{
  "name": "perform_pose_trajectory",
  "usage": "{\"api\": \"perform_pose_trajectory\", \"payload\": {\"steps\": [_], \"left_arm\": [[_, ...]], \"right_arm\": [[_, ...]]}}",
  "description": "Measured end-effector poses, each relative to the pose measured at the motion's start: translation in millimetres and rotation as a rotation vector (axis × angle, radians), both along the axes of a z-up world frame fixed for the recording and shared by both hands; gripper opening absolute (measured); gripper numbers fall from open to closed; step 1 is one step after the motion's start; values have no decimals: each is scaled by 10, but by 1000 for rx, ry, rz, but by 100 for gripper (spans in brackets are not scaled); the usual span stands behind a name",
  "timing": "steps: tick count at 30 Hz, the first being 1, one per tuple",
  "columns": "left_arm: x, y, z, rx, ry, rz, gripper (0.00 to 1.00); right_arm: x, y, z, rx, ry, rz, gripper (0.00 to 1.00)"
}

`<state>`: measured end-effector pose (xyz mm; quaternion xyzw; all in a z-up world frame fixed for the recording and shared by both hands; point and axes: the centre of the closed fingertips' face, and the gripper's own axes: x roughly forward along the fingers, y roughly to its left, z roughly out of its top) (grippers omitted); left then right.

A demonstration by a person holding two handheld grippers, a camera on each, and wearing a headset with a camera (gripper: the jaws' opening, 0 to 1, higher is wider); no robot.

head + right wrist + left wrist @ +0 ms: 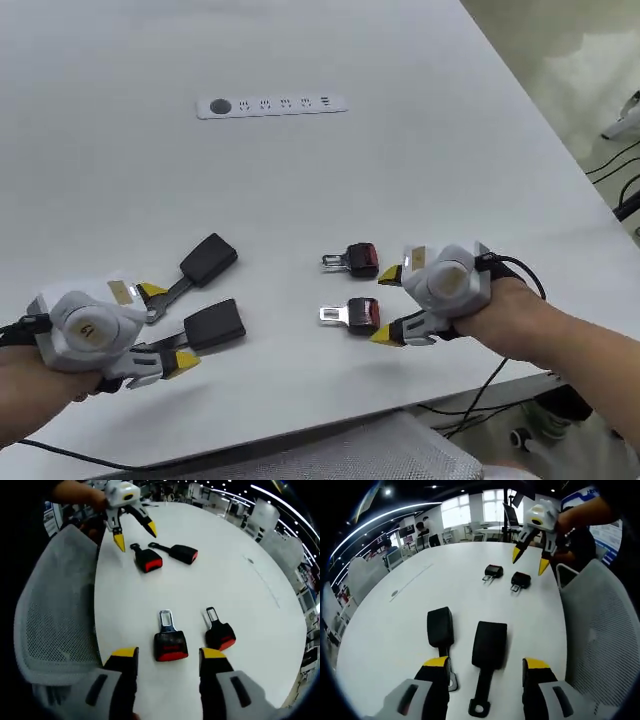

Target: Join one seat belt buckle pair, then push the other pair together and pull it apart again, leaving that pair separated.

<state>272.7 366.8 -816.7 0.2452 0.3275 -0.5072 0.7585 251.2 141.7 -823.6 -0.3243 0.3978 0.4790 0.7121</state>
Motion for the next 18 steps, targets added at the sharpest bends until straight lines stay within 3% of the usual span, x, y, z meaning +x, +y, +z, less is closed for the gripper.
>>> {"api": "perform_pose_trajectory", "payload": {"steps": [5, 11, 18], "left_arm": [[5, -73, -141, 23, 22, -23, 54], [29, -110, -266, 59, 26, -58, 49], [108, -199, -422, 65, 27, -91, 42]], "right_arm": [[34, 0, -129, -24, 14, 18, 45], [85, 0, -229, -44, 26, 33, 42], [110, 3, -372, -63, 56, 47, 39]]}}
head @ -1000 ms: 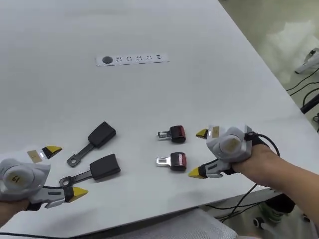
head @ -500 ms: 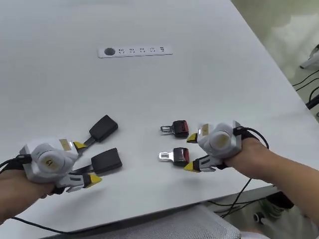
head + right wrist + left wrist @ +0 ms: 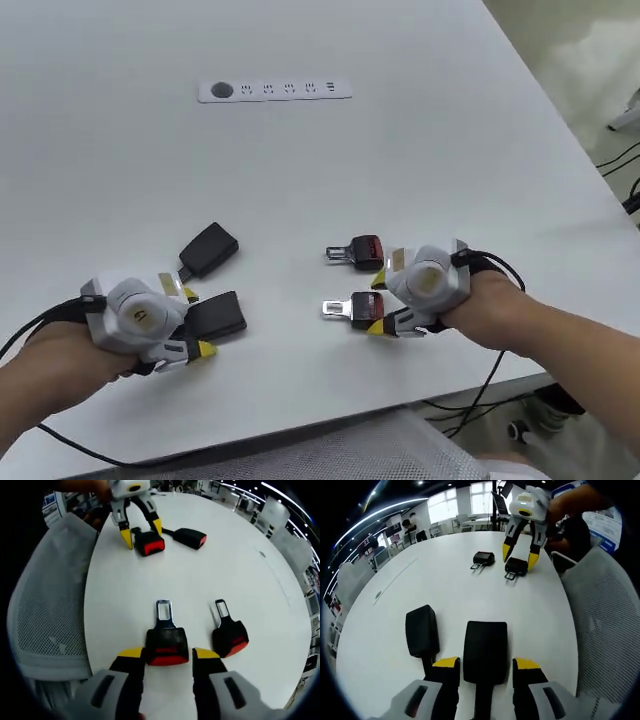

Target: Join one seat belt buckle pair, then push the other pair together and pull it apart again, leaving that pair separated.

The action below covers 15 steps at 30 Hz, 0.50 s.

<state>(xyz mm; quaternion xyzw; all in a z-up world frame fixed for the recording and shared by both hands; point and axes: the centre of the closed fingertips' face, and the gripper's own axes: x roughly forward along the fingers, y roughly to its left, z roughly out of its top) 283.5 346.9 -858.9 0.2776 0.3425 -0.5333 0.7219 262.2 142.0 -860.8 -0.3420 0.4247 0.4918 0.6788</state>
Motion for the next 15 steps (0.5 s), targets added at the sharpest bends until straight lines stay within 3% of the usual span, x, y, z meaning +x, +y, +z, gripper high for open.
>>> {"api": "perform_pose_trajectory", "payload": {"steps": [3, 7, 8, 15], "left_arm": [[12, -52, 39, -12, -4, -6, 36], [18, -59, 50, -20, -2, -16, 35], [15, -63, 58, -20, -13, -29, 35], [-3, -43, 42, 10, -15, -62, 35]], "right_arm": [[2, -4, -61, -6, 15, 15, 37], [20, 12, -41, 8, 23, 21, 36], [17, 14, -41, 9, 25, 29, 36], [11, -9, -46, -21, 41, 113, 35]]}}
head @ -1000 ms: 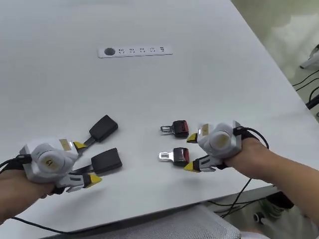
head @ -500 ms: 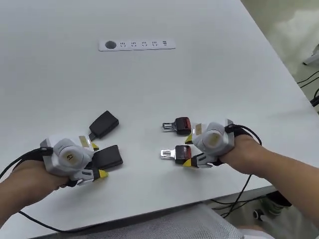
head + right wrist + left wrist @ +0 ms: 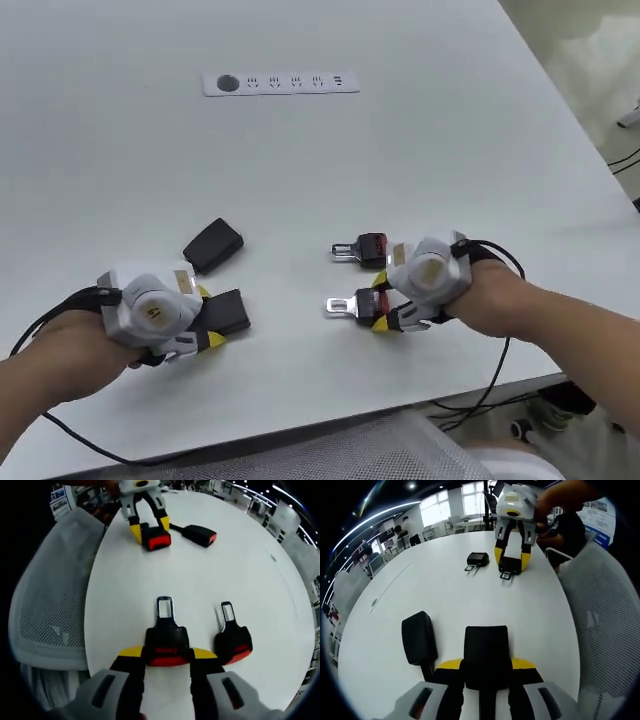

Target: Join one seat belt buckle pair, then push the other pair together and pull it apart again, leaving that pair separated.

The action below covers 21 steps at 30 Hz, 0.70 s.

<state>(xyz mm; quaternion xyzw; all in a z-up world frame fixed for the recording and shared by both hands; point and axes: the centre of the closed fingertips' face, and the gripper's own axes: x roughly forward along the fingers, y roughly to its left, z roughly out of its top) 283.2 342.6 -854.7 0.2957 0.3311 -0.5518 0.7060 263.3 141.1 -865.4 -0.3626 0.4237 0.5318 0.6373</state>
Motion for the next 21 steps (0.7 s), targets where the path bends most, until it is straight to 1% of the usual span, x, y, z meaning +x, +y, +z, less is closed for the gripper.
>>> {"api": "perform_pose_trajectory", "payload": {"steps": [5, 10, 12, 15, 21], "left_arm": [[0, -9, -17, 5, 3, -22, 34], [1, -21, -30, 18, 17, -41, 34], [-6, -25, -35, 23, 20, -51, 34], [-49, -38, -26, 32, 26, -74, 34], [-63, -35, -9, 41, 28, -82, 34]], "right_arm": [[-3, -12, 2, -11, 4, 23, 35], [-7, -23, 3, -24, 5, 40, 35], [-6, -25, 2, -24, 6, 42, 35], [-4, -27, 3, -22, 9, 42, 35], [-7, -10, 5, -26, 9, 34, 35]]}}
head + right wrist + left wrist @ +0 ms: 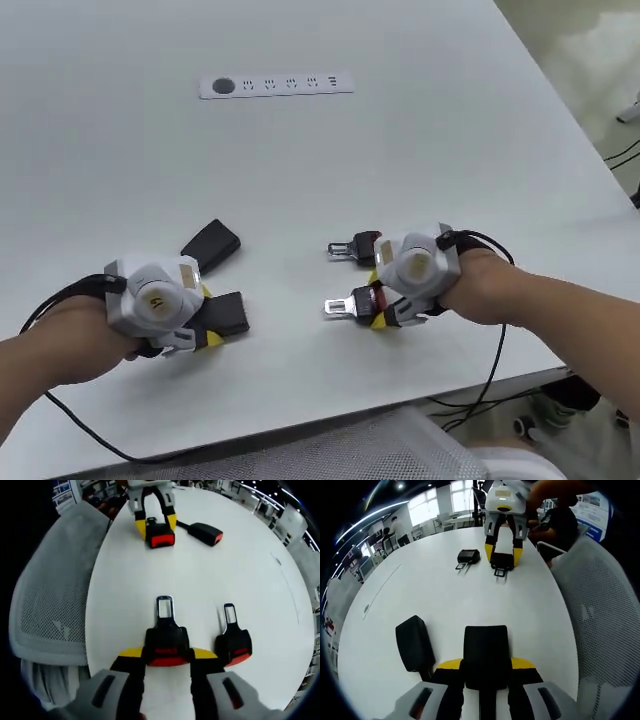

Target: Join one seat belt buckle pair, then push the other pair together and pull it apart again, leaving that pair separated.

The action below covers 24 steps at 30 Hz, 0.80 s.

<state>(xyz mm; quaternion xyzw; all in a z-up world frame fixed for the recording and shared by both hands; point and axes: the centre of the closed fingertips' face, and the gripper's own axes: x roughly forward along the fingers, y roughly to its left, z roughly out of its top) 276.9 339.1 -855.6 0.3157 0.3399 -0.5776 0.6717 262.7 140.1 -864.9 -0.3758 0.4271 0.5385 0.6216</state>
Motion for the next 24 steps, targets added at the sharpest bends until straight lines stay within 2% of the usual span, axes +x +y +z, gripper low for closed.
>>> {"api": "perform_pose_trajectory", "payload": {"steps": [13, 24], "left_arm": [[-14, -22, 19, 11, 4, -10, 34], [4, -13, -3, 12, 8, -26, 34]], "right_arm": [[57, 134, 1, 27, -4, 2, 35], [134, 452, -3, 71, -14, 21, 35]]}}
